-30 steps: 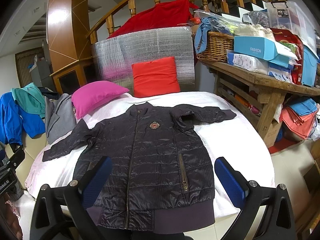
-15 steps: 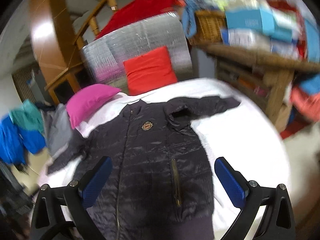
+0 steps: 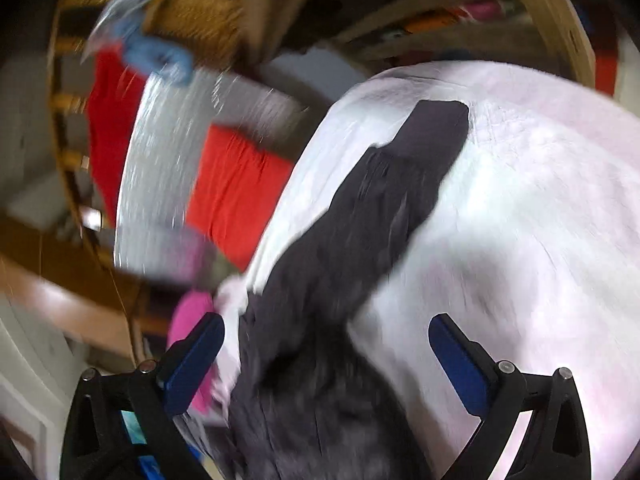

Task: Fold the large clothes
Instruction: 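Grasp the black jacket's sleeve cuff with the right gripper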

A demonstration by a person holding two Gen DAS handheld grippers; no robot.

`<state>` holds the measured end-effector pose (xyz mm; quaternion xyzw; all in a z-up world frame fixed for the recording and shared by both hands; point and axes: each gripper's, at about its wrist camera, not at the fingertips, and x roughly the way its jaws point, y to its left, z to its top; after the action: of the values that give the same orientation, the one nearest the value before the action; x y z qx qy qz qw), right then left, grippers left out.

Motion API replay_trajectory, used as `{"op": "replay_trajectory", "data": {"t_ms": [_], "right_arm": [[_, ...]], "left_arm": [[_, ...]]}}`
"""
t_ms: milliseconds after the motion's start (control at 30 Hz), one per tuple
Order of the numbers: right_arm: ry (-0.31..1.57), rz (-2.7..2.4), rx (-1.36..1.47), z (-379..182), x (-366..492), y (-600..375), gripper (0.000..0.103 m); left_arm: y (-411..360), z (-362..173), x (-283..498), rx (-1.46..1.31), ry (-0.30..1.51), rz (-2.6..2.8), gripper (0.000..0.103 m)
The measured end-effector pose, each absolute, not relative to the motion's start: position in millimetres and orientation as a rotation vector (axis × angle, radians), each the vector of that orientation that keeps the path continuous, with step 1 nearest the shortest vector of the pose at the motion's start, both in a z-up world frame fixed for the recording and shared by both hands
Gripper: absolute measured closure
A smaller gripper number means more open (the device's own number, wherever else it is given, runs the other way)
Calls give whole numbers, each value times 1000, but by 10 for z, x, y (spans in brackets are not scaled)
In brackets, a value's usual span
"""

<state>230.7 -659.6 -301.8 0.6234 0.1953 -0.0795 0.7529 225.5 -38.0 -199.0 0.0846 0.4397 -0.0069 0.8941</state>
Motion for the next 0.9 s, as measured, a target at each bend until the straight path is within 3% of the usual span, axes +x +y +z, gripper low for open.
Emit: {"op": "replay_trajectory", "data": {"t_ms": [200, 333, 367, 433, 467, 533, 600, 900], "right_arm": [[435, -320, 1441, -3489, 2759, -7008, 1], [446, -409, 1356, -3417, 2953, -7090, 3], [468, -432, 1323, -3392, 3036, -7090, 6], [509, -486, 1278, -3413, 3163, -7127, 32], [508, -509, 1257, -3406, 3192, -7143, 38], [507, -504, 1252, -3412, 3225, -7181, 61], [474, -474, 1240, -3340, 3213, -7144, 72], [293, -210, 1029, -2269, 3143, -6231, 73]], "left_arm": [[-645, -1960, 2450, 227, 839, -40, 0], [-801, -1999, 2535, 250, 832, -69, 0], [-818, -2012, 2558, 252, 833, -73, 0], [-831, -2036, 2583, 253, 838, -76, 0], [-827, -2053, 2596, 251, 844, -78, 0], [-802, -2069, 2607, 244, 849, -76, 0], [-738, -2072, 2604, 236, 851, -67, 0], [-479, -1878, 2481, 181, 802, -54, 0]]}}
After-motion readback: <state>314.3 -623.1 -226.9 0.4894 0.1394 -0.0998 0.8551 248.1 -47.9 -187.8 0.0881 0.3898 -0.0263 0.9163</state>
